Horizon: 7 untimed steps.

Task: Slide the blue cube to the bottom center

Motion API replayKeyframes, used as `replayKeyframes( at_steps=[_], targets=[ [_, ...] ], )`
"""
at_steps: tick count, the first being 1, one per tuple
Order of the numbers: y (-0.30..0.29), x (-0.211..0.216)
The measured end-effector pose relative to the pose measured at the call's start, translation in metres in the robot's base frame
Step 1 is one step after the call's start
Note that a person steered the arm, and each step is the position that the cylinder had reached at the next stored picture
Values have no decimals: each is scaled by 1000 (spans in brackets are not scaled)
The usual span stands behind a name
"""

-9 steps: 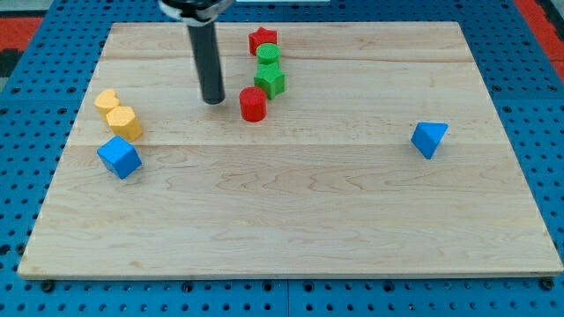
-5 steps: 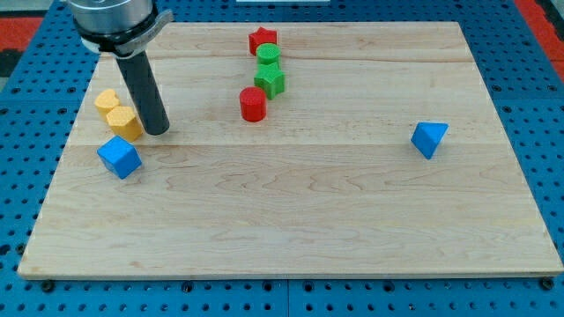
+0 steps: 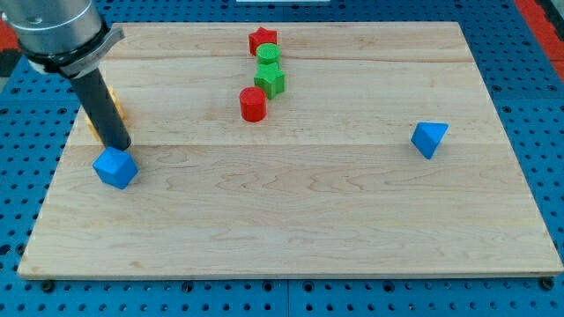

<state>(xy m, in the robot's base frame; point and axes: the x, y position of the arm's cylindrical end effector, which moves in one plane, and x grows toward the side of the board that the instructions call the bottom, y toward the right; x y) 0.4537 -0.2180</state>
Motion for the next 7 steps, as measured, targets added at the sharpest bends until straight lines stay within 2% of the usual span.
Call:
replayKeyframes(
  at_steps=[4,5,7],
  targets=[
    [-25,50],
    [-2,59],
    [153,59]
  ],
)
